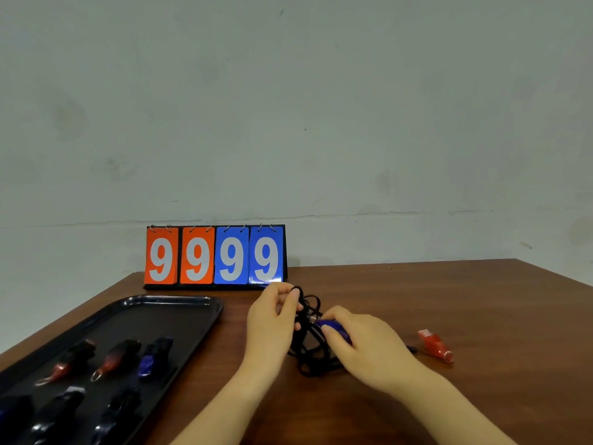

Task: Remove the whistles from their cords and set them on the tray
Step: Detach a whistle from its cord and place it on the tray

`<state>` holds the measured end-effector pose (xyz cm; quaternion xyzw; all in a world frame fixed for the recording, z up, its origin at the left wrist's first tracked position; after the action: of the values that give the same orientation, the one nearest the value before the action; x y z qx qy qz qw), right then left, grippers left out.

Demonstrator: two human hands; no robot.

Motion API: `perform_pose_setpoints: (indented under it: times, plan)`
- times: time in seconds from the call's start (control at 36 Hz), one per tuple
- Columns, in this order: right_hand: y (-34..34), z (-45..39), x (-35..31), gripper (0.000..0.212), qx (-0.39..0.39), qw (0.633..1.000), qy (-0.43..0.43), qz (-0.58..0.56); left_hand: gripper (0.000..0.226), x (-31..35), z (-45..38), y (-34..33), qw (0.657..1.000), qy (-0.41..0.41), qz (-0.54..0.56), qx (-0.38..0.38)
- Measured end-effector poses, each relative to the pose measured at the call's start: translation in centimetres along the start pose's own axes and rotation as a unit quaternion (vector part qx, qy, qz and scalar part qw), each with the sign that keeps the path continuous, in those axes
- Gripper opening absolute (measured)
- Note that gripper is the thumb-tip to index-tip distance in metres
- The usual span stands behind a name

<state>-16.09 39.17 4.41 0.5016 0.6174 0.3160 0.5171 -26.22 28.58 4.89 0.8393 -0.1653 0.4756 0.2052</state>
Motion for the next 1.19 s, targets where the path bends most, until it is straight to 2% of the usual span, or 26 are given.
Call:
perform_pose_setpoints:
  times: [0.11,0.22,0.39,0.5,0.69,0.78,0.81,0.83,0.94,1.08,1.19]
  plan:
    - [0.1,-0.1,0.0,0.018,0.012,0.995,-0.002,-0.098,0.011,0.0,0.0,0.0,1.000,-0.001,-0.030,0.006]
    - [1.0,0.0,0.3,0.015,0.060,0.956,-0.008,-0.288,0.013,0.0,-0.1,0.3,0.999,0.006,-0.033,0.018]
    - [0.1,-0.1,1.8,0.026,0.061,0.850,-0.092,-0.515,0.012,-0.2,-0.3,0.0,1.000,0.020,-0.008,0.010]
    - [-0.7,-0.3,2.8,0.021,0.060,0.777,-0.158,-0.606,0.010,-0.2,-0.2,0.1,0.998,0.034,0.043,0.011]
    - [-0.3,-0.3,2.2,0.022,0.063,0.711,-0.082,-0.695,0.007,0.9,0.2,-0.8,0.999,0.011,0.030,-0.028]
    - [1.0,0.2,2.7,0.016,0.095,0.631,-0.046,-0.769,0.008,1.2,0.3,0.1,0.999,0.001,0.037,0.006]
    - [1.5,0.3,3.1,0.017,0.113,0.617,-0.041,-0.778,0.007,1.2,0.2,0.5,0.999,0.003,0.044,0.012]
    - [1.9,0.4,3.6,0.018,0.125,0.625,-0.040,-0.770,0.007,1.2,0.2,0.6,0.999,0.004,0.048,0.012]
    - [2.5,0.2,3.5,0.025,0.146,0.730,-0.044,-0.666,0.009,1.1,0.3,0.0,0.998,0.019,0.050,-0.024]
    - [2.8,0.5,1.8,0.024,0.128,0.809,-0.012,-0.574,0.011,0.2,0.4,-0.8,0.996,0.065,0.034,-0.052]
    - [3.1,0.7,1.2,0.013,0.128,0.840,0.014,-0.527,0.016,0.2,0.6,-1.3,0.992,0.079,0.073,-0.068]
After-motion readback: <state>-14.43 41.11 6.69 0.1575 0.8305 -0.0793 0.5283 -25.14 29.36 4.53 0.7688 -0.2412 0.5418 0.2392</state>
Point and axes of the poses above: each hand's wrist, its own z-axis away from the middle knuckle, its own y-axis out of the back of the hand, x = y × z, the point moved 8 cm from there along -z, towards the middle knuckle, and after that the axes turned 11 degrees about -x, right-handed, at the moved point
